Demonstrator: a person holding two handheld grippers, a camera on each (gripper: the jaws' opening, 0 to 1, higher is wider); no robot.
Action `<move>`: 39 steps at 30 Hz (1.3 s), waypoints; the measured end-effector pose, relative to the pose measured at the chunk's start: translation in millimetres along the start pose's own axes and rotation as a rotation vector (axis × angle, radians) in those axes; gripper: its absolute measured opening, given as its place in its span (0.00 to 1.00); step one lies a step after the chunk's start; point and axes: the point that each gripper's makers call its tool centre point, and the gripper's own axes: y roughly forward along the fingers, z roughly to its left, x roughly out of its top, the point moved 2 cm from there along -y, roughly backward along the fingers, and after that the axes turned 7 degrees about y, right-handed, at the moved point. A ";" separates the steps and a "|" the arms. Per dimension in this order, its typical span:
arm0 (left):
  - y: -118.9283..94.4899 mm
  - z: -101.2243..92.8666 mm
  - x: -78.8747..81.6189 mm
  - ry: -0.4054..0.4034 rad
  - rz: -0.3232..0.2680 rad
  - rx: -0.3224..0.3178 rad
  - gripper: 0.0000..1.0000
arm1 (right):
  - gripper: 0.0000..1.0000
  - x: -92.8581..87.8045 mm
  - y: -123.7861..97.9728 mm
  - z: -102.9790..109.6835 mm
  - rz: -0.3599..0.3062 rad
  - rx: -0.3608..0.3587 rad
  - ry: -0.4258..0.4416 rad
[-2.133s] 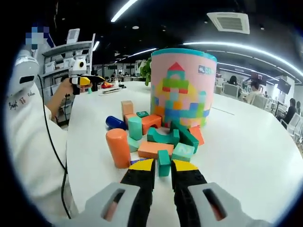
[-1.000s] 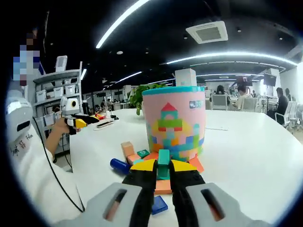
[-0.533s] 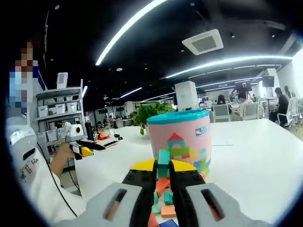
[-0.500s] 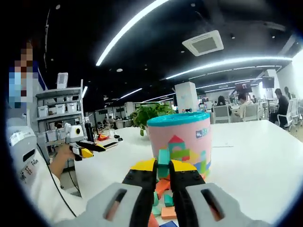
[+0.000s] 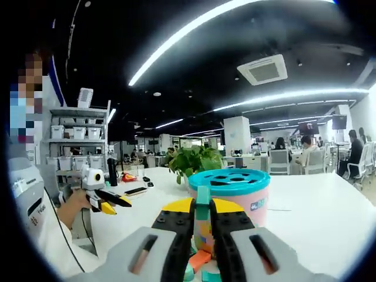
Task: Arrange the toys in the designated storage area by placing each visible toy with the group until no toy remains scattered across the table.
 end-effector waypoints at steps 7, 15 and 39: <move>1.2 0.6 -0.7 -0.003 0.000 -0.001 0.43 | 0.10 30.6 39.5 1.1 0.010 0.026 -0.049; 1.6 1.9 -1.9 -0.016 -0.005 0.002 0.43 | 0.10 42.8 59.1 5.8 0.022 0.026 -0.106; -0.6 -2.4 2.5 0.005 -0.007 0.006 0.43 | 0.10 80.1 76.3 0.2 0.055 -0.005 -0.183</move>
